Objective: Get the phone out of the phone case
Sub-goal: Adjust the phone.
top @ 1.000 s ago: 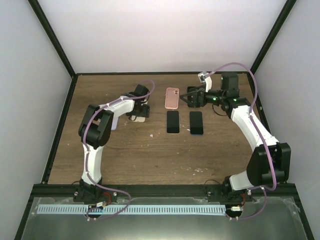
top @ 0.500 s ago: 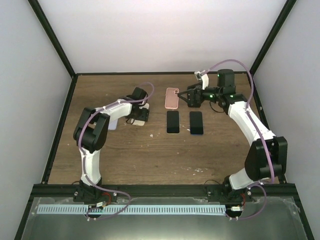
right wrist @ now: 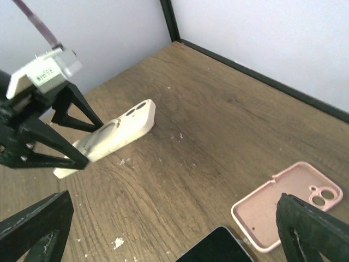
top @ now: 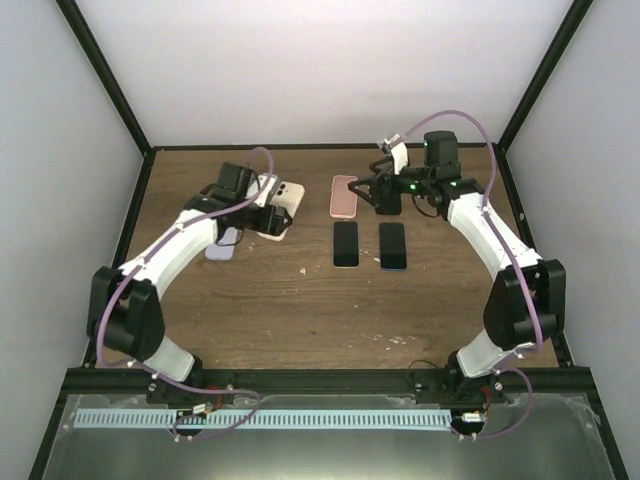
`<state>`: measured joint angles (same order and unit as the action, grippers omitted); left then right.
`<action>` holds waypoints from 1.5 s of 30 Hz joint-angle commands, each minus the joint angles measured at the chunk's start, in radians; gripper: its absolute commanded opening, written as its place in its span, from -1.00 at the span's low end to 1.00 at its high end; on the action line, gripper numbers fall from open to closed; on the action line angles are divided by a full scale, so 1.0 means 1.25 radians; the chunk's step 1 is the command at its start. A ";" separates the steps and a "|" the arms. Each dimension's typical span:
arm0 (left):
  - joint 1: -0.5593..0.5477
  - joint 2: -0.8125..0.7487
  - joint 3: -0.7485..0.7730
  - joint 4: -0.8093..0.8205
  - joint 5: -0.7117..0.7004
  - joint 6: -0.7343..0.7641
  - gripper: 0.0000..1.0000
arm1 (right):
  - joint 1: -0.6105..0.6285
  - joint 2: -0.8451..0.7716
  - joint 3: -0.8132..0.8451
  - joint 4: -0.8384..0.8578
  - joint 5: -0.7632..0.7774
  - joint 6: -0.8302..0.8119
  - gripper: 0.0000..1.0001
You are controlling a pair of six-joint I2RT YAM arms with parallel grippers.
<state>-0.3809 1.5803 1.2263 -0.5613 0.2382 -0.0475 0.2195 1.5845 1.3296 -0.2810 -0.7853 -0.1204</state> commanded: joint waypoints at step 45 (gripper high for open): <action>-0.055 -0.301 -0.022 -0.310 0.719 0.455 -0.22 | 0.383 -0.239 0.094 -0.531 0.067 -1.288 -0.90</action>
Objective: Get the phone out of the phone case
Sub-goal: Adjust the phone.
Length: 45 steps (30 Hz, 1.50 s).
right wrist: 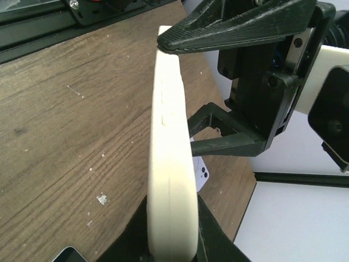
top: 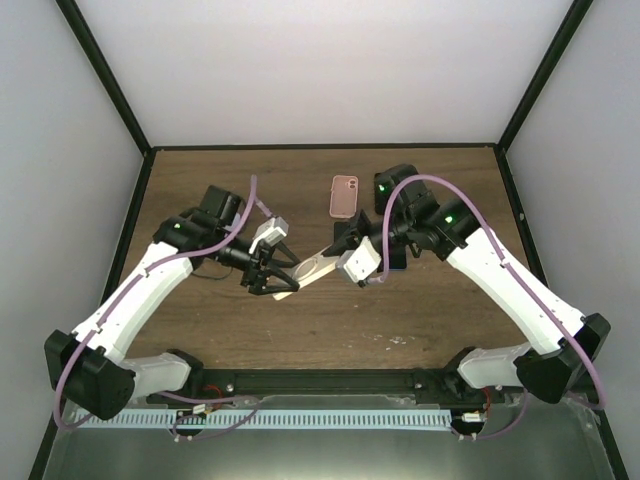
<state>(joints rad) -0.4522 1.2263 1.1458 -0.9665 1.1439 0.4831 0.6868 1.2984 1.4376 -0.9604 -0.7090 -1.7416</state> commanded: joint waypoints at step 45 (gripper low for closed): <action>-0.066 -0.019 0.009 -0.117 -0.388 0.191 -0.21 | -0.045 0.279 0.114 -0.155 -0.124 0.666 -0.99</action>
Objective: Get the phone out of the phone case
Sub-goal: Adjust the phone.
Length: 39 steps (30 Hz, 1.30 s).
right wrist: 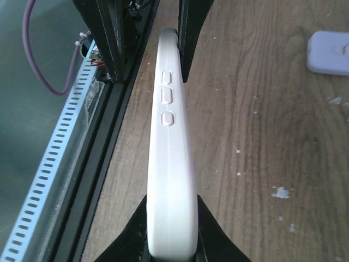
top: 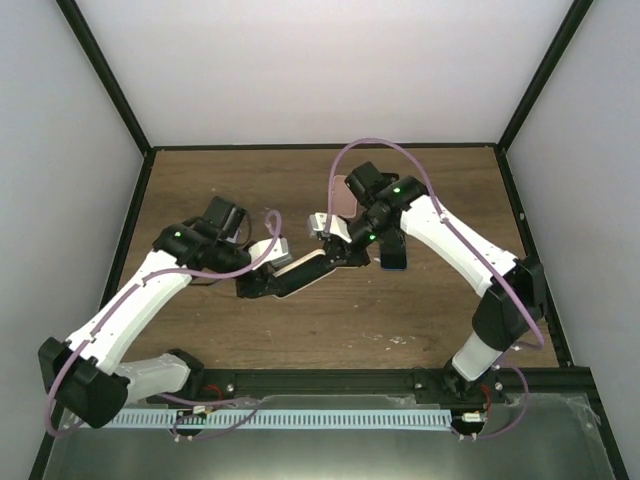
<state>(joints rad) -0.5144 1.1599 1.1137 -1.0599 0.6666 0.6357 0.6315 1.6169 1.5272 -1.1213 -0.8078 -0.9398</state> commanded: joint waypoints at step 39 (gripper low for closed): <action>-0.036 0.012 -0.084 0.037 0.172 -0.040 -0.75 | -0.001 0.048 0.060 -0.121 -0.203 -0.025 -0.99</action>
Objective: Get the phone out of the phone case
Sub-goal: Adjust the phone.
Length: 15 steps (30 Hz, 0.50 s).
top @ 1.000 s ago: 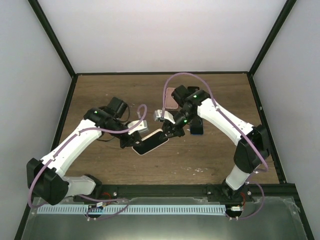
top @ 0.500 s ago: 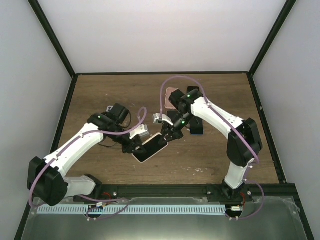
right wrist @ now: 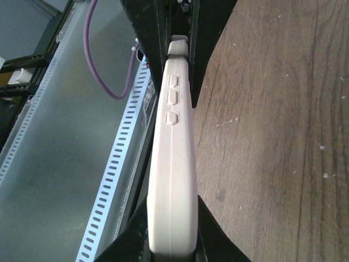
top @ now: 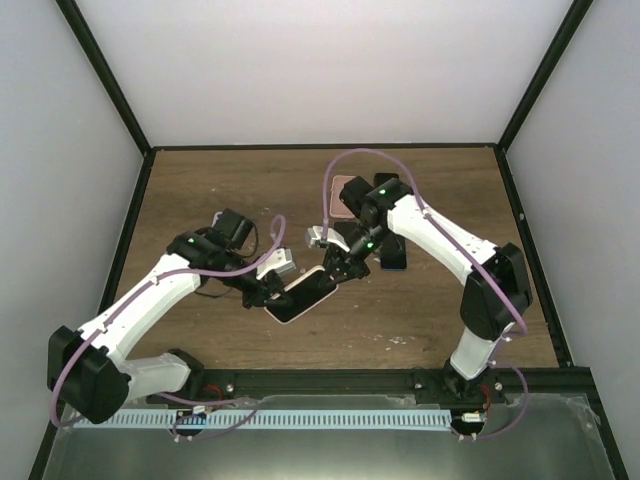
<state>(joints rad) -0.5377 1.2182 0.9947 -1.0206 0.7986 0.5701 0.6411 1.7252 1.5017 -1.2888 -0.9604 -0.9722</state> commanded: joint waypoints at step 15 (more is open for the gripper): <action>0.017 -0.120 -0.065 0.077 0.145 0.015 -0.80 | -0.011 -0.042 0.028 0.042 -0.118 0.091 -0.99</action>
<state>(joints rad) -0.5240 1.0988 0.9371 -0.9676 0.8669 0.5400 0.6384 1.7142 1.5528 -1.2919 -1.0668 -0.9005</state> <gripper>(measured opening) 0.156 0.101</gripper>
